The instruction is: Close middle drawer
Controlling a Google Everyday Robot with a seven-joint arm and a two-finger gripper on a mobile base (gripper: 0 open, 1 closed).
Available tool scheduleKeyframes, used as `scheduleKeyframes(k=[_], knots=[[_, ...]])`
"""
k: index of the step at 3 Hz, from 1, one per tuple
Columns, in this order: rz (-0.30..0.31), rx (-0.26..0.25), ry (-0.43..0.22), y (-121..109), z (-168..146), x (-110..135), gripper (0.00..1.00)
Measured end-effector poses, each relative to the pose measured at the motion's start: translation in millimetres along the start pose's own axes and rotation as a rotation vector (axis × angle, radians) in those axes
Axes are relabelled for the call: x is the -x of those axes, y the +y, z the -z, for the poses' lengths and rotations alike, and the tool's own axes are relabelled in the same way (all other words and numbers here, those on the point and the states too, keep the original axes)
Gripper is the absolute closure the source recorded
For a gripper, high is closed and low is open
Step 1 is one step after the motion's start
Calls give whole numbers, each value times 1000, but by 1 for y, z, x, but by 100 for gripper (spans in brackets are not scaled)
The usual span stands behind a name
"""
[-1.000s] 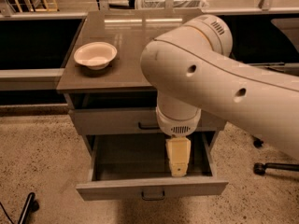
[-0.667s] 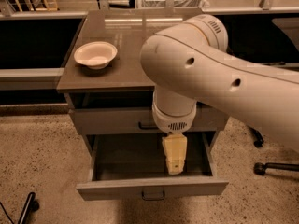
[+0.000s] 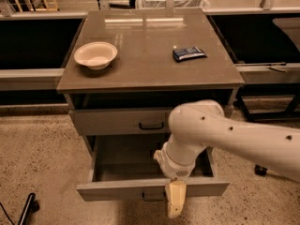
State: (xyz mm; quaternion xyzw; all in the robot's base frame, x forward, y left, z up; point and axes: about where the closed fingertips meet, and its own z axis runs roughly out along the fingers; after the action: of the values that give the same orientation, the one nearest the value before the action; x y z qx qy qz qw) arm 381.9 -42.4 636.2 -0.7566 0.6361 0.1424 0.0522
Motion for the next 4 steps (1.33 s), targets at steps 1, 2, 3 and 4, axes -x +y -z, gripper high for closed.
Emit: scheduleKeyframes(k=[1, 2, 3, 4], knots=[[-37, 8, -127, -5, -80, -17, 0], [-62, -65, -219, -29, -124, -14, 16], [-86, -132, -276, -53, -155, -8, 39], [-125, -170, -320, -63, -173, -14, 63]])
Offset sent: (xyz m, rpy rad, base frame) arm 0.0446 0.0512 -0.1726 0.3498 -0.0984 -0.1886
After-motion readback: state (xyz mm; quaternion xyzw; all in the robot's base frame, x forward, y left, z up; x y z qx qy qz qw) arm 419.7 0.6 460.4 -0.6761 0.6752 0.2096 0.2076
